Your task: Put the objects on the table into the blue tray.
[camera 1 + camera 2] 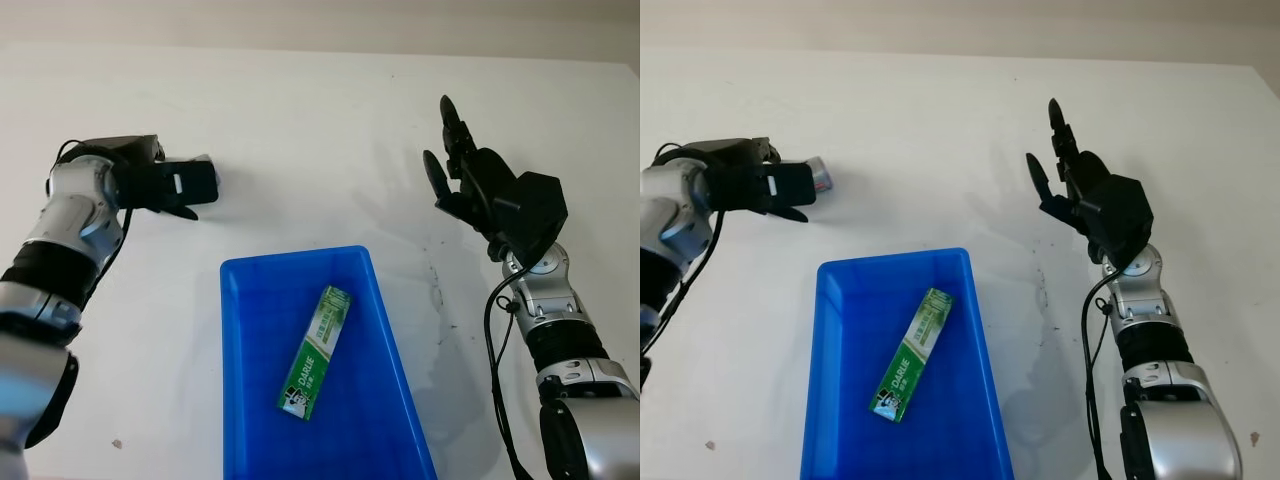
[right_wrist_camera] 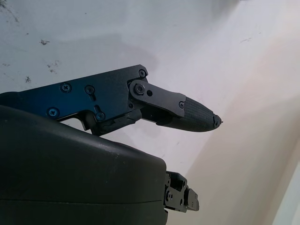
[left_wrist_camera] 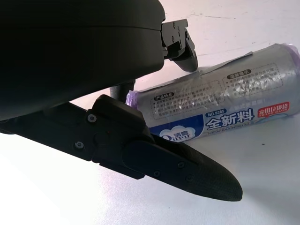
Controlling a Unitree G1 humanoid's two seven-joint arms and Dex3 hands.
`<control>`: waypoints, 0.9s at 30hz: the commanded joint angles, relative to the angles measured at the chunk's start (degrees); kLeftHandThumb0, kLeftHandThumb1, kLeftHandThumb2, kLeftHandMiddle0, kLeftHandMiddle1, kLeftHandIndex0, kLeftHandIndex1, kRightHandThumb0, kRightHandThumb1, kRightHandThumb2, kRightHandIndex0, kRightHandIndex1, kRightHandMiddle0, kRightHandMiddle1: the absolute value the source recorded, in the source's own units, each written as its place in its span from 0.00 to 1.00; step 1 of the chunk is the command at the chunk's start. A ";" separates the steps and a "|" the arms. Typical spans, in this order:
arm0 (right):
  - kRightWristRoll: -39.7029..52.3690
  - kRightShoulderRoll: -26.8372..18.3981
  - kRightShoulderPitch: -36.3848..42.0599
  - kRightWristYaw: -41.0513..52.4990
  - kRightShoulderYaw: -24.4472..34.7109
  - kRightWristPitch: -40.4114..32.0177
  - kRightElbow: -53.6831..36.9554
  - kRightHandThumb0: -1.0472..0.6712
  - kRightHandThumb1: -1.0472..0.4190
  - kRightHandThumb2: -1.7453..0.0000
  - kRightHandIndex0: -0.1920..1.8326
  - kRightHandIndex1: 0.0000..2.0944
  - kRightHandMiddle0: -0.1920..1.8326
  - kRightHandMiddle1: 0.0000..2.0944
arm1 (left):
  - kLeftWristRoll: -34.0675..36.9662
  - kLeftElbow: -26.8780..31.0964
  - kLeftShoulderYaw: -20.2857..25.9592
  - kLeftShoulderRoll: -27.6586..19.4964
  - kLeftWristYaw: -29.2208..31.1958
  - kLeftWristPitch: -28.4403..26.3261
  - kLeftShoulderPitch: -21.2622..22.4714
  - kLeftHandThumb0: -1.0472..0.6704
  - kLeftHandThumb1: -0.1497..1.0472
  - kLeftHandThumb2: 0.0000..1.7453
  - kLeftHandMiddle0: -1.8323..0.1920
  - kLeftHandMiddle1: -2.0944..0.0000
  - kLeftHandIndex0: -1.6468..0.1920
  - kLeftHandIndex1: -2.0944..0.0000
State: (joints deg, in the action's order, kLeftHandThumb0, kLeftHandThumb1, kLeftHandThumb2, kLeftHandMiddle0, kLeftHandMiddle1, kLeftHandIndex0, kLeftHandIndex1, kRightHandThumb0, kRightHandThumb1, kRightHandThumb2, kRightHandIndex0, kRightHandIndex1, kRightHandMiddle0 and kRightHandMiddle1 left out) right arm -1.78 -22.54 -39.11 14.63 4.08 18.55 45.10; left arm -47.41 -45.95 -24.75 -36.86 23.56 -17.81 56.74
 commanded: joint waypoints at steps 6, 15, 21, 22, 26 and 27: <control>-0.23 -0.86 0.35 -0.60 0.38 0.53 -1.21 0.25 0.00 0.62 0.00 0.00 0.00 0.00 | -1.78 -7.58 -3.74 2.64 -4.07 -0.11 1.06 0.10 0.92 0.03 0.85 0.00 0.92 0.95; 0.19 -0.93 0.05 -0.03 0.51 0.84 -0.17 0.24 0.00 0.62 0.00 0.00 0.00 0.00 | -4.47 -17.05 -8.50 3.44 -10.27 2.15 4.59 0.13 0.94 0.03 0.95 0.00 0.88 0.96; 0.28 -1.01 0.27 -0.07 0.61 1.22 -0.68 0.25 0.00 0.62 0.00 0.00 0.00 0.00 | -3.68 -20.29 -9.08 3.70 -13.22 4.75 5.09 0.24 0.93 0.03 0.91 0.00 0.76 0.92; 0.24 -1.03 0.31 -0.07 0.59 1.16 -0.77 0.25 0.00 0.62 0.00 0.00 0.00 0.00 | -3.49 -20.54 -9.00 3.77 -13.61 4.97 5.07 0.25 0.94 0.03 0.89 0.00 0.75 0.92; 0.36 -0.99 0.53 -0.12 0.68 0.68 -1.27 0.25 0.00 0.62 0.00 0.00 0.00 0.00 | -2.02 -20.96 -8.30 3.74 -16.48 6.78 4.39 0.31 0.97 0.04 0.81 0.00 0.73 0.92; 0.39 -0.98 0.59 -0.10 0.69 0.75 -1.38 0.25 0.00 0.62 0.00 0.00 0.00 0.00 | -1.72 -21.11 -8.25 3.74 -16.78 7.19 4.33 0.32 0.98 0.04 0.79 0.00 0.73 0.93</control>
State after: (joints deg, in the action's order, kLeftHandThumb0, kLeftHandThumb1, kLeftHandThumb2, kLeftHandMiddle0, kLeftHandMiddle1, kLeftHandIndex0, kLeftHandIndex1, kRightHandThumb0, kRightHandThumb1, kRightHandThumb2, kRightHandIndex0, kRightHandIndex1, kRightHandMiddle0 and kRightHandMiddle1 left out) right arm -1.61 -22.75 -39.06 14.47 4.26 19.00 44.83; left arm -49.28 -65.82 -32.82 -33.33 7.33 -10.85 63.01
